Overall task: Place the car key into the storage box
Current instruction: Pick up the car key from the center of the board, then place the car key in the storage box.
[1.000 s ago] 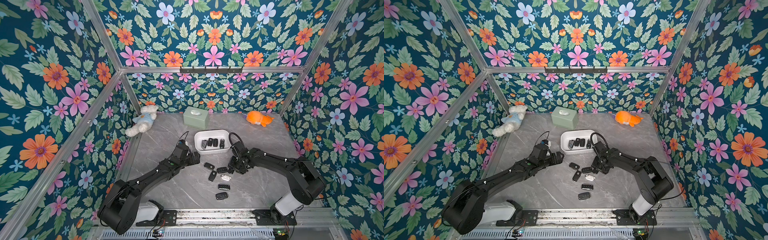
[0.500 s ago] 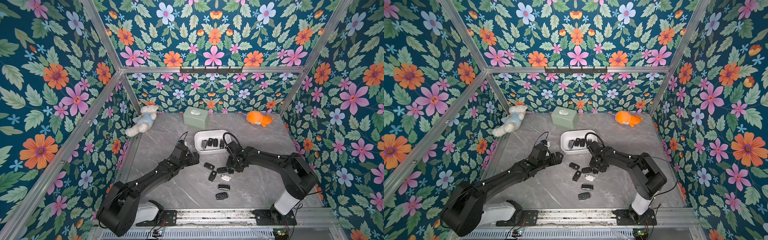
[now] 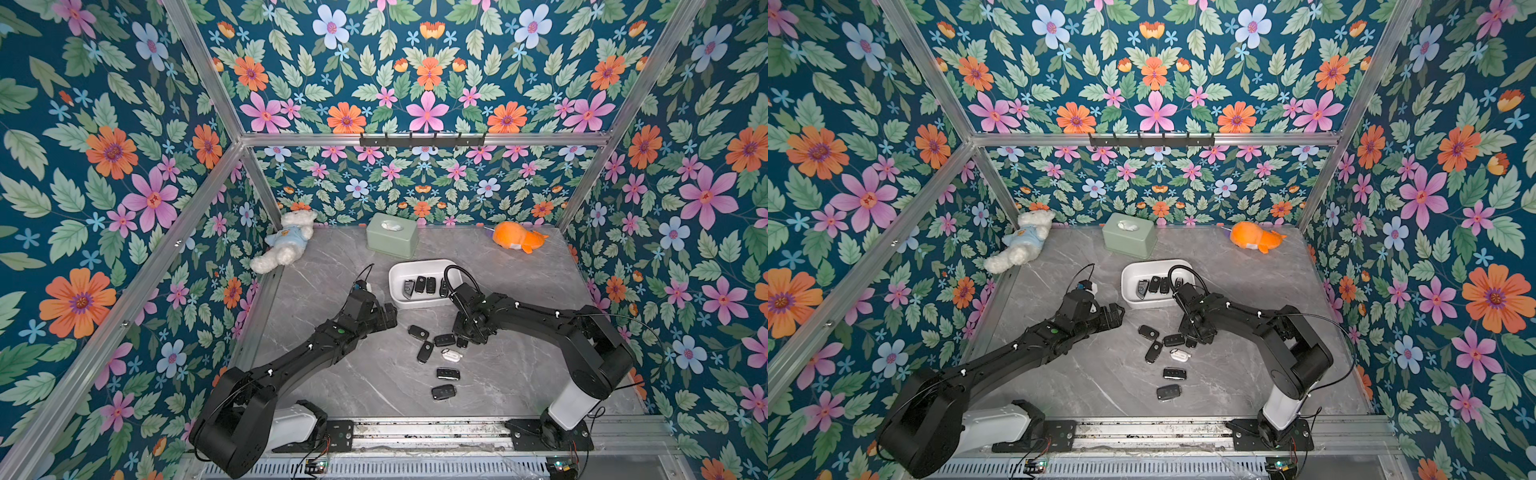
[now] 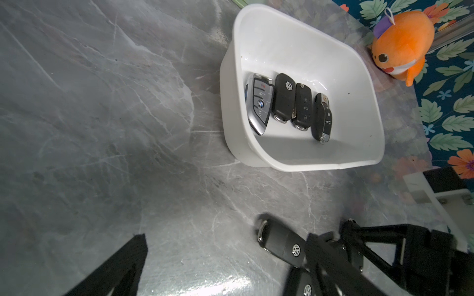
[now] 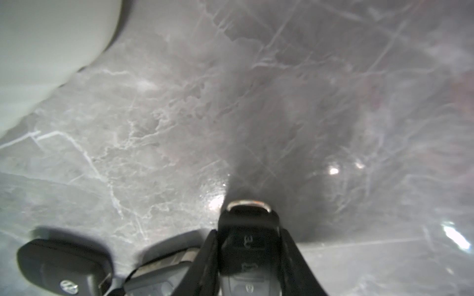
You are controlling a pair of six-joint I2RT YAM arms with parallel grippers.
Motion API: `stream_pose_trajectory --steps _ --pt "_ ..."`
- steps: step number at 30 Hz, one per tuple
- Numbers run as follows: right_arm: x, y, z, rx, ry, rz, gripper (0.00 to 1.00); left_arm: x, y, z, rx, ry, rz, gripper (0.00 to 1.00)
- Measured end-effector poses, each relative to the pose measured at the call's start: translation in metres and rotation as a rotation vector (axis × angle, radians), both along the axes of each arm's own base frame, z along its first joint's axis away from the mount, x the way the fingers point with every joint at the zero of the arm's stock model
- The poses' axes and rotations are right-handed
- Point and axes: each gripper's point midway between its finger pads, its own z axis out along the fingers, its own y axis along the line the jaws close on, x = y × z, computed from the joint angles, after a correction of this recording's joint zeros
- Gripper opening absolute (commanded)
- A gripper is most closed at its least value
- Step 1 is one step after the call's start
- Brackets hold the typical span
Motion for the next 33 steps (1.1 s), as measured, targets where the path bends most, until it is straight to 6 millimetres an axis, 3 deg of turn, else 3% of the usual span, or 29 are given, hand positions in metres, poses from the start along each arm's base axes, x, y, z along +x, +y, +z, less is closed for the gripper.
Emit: stream_pose_trajectory --steps 5,10,15,20,25,33 --pt "0.017 -0.001 0.037 0.029 -0.103 -0.009 0.26 0.005 0.002 0.005 0.003 -0.012 0.014 0.99" --pt "0.036 -0.014 0.065 0.041 -0.182 -0.031 0.26 0.011 0.004 0.012 -0.003 -0.027 0.028 0.99" --pt "0.068 -0.02 0.102 0.057 -0.29 -0.033 0.26 0.014 0.007 0.014 -0.003 -0.031 0.039 0.99" --pt "0.106 -0.005 0.132 0.061 -0.391 0.014 0.26 0.015 0.012 0.013 -0.015 -0.025 0.057 0.99" --pt "0.143 0.016 0.134 0.043 -0.426 0.073 0.26 0.014 0.015 0.014 -0.033 -0.025 0.061 0.99" --pt "0.187 0.043 0.129 0.01 -0.45 0.159 0.26 0.011 0.026 0.017 -0.048 -0.029 0.093 0.99"
